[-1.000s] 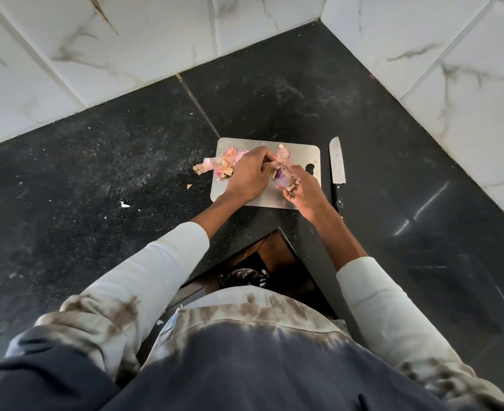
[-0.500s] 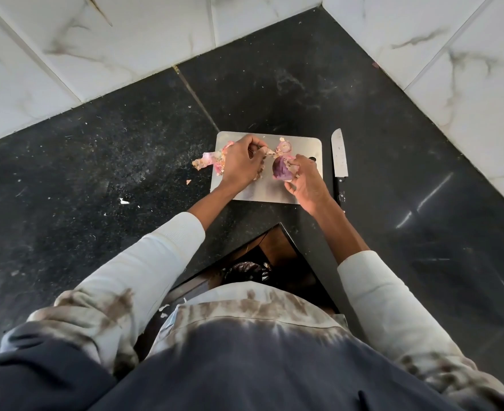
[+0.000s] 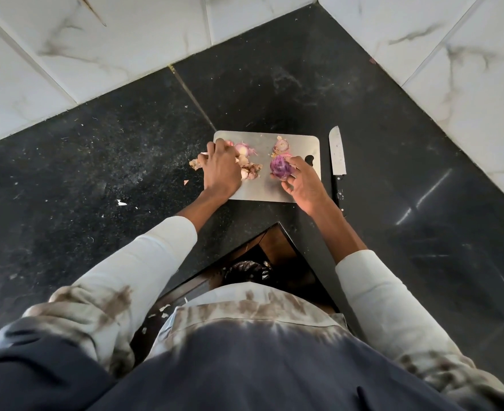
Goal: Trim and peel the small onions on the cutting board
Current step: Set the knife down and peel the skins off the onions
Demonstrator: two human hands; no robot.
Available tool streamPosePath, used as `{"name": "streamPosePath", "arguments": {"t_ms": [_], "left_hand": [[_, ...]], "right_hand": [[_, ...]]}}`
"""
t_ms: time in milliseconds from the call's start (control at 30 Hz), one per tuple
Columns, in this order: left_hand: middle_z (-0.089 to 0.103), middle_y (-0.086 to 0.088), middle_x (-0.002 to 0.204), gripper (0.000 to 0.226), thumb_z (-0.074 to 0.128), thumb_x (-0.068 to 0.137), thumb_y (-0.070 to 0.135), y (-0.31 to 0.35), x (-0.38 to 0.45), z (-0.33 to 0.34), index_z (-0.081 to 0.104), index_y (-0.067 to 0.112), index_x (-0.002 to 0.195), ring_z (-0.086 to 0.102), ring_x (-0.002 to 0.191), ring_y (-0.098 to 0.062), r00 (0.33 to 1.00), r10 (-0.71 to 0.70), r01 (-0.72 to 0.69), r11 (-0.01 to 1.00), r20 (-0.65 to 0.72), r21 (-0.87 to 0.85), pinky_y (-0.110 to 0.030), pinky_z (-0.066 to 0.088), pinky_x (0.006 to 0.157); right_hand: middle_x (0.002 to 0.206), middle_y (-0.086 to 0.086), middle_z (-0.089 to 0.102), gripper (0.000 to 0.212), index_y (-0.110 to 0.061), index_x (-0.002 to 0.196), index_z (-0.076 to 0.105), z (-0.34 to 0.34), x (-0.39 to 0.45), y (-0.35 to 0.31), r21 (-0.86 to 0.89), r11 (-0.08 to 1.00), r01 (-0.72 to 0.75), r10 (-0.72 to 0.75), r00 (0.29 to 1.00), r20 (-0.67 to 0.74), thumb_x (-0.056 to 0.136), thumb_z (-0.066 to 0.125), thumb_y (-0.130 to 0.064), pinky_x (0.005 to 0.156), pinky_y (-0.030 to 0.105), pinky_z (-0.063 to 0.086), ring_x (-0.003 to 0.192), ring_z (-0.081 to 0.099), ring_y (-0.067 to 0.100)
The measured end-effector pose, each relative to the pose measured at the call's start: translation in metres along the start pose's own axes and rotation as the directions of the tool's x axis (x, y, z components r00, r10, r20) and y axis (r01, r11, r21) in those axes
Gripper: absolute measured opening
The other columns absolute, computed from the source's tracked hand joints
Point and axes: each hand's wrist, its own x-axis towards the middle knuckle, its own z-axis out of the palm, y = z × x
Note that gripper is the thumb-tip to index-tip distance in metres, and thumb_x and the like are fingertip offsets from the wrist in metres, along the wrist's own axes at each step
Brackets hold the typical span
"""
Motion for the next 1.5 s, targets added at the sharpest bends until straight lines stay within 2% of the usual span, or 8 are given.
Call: {"name": "streamPosePath", "arguments": {"t_ms": [167, 233, 300, 433, 700, 833, 1100, 1500], "left_hand": [[0.059, -0.001, 0.126, 0.024, 0.056, 0.104, 0.025, 0.02, -0.004, -0.008, 0.069, 0.017, 0.123, 0.053, 0.118, -0.02, 0.983, 0.125, -0.153, 0.961, -0.133, -0.23, -0.038, 0.045, 0.098], [0.069, 0.0, 0.116, 0.026, 0.055, 0.108, 0.033, 0.036, -0.003, -0.013, 0.066, 0.013, 0.122, 0.066, 0.099, -0.013, 0.998, 0.038, -0.008, 0.817, 0.041, -0.577, -0.026, 0.055, 0.084], [0.076, -0.008, 0.109, 0.037, 0.056, 0.107, 0.046, 0.046, -0.002, -0.012, 0.063, 0.012, 0.118, 0.074, 0.082, -0.016, 0.937, -0.017, 0.297, 0.567, 0.35, -0.768, -0.024, 0.057, 0.066], [0.078, -0.016, 0.111, 0.043, 0.074, 0.098, 0.04, 0.035, 0.002, 0.002, 0.068, 0.005, 0.122, 0.078, 0.091, -0.028, 0.874, 0.018, 0.463, 0.272, 0.486, -0.843, -0.031, 0.062, 0.072], [0.078, -0.014, 0.102, 0.025, 0.072, 0.1, 0.031, 0.02, -0.001, -0.004, 0.075, 0.007, 0.105, 0.075, 0.09, -0.022, 0.85, -0.043, 0.526, 0.014, 0.525, -0.85, -0.034, 0.061, 0.086], [0.075, -0.012, 0.101, 0.034, 0.064, 0.104, 0.034, 0.017, -0.005, -0.013, 0.065, 0.006, 0.123, 0.072, 0.081, -0.018, 0.824, -0.016, 0.555, -0.173, 0.566, -0.814, -0.03, 0.061, 0.077], [0.074, -0.015, 0.11, 0.03, 0.061, 0.106, 0.033, 0.012, -0.005, -0.01, 0.064, 0.009, 0.122, 0.073, 0.101, -0.028, 0.799, 0.03, 0.594, -0.192, 0.6, -0.781, -0.047, 0.051, 0.109], [0.076, -0.011, 0.098, 0.017, 0.056, 0.109, 0.018, 0.01, -0.002, -0.005, 0.062, 0.007, 0.12, 0.075, 0.089, -0.021, 0.791, 0.08, 0.606, -0.248, 0.607, -0.756, -0.034, 0.061, 0.086]], "right_hand": [[0.125, 0.007, 0.067, 0.039, -0.014, 0.133, 0.052, 0.002, 0.002, -0.001, -0.036, 0.999, 0.023, -0.024, 0.999, -0.026, 0.103, 0.063, -0.036, 0.106, 0.037, 0.042, 0.125, 0.066, 0.026], [0.124, 0.008, 0.066, 0.047, -0.008, 0.138, 0.046, 0.007, 0.0, -0.005, -0.034, 0.999, 0.042, -0.043, 0.998, -0.036, 0.104, 0.064, -0.034, 0.104, 0.035, 0.045, 0.12, 0.067, 0.022], [0.12, 0.008, 0.067, 0.042, -0.009, 0.132, 0.045, 0.01, 0.001, -0.006, -0.038, 0.997, 0.071, -0.072, 0.997, -0.031, 0.104, 0.065, -0.031, 0.101, 0.033, 0.048, 0.115, 0.068, 0.02], [0.133, 0.018, 0.065, 0.053, -0.003, 0.136, 0.045, 0.013, 0.004, -0.009, -0.048, 0.989, 0.137, -0.138, 0.99, -0.027, 0.098, 0.075, -0.025, 0.093, 0.03, 0.059, 0.119, 0.072, 0.027], [0.138, 0.014, 0.063, 0.047, -0.004, 0.14, 0.05, 0.027, 0.006, -0.015, -0.174, 0.97, 0.171, -0.175, 0.985, -0.008, 0.102, 0.068, -0.025, 0.101, 0.039, 0.06, 0.12, 0.071, 0.026], [0.132, 0.015, 0.07, 0.039, -0.003, 0.141, 0.057, 0.028, 0.004, -0.02, -0.116, 0.983, 0.144, -0.145, 0.989, 0.003, 0.107, 0.061, -0.023, 0.095, 0.035, 0.062, 0.116, 0.074, 0.027], [0.122, 0.008, 0.077, 0.034, -0.004, 0.129, 0.071, 0.027, 0.007, -0.02, -0.16, 0.98, 0.116, -0.125, 0.991, -0.05, 0.099, 0.072, -0.02, 0.099, 0.034, 0.06, 0.11, 0.076, 0.02], [0.123, 0.009, 0.076, 0.026, -0.006, 0.124, 0.072, 0.021, 0.005, -0.017, -0.007, 0.999, 0.042, -0.043, 0.999, -0.02, 0.1, 0.072, -0.016, 0.093, 0.029, 0.059, 0.113, 0.073, 0.02]]}}
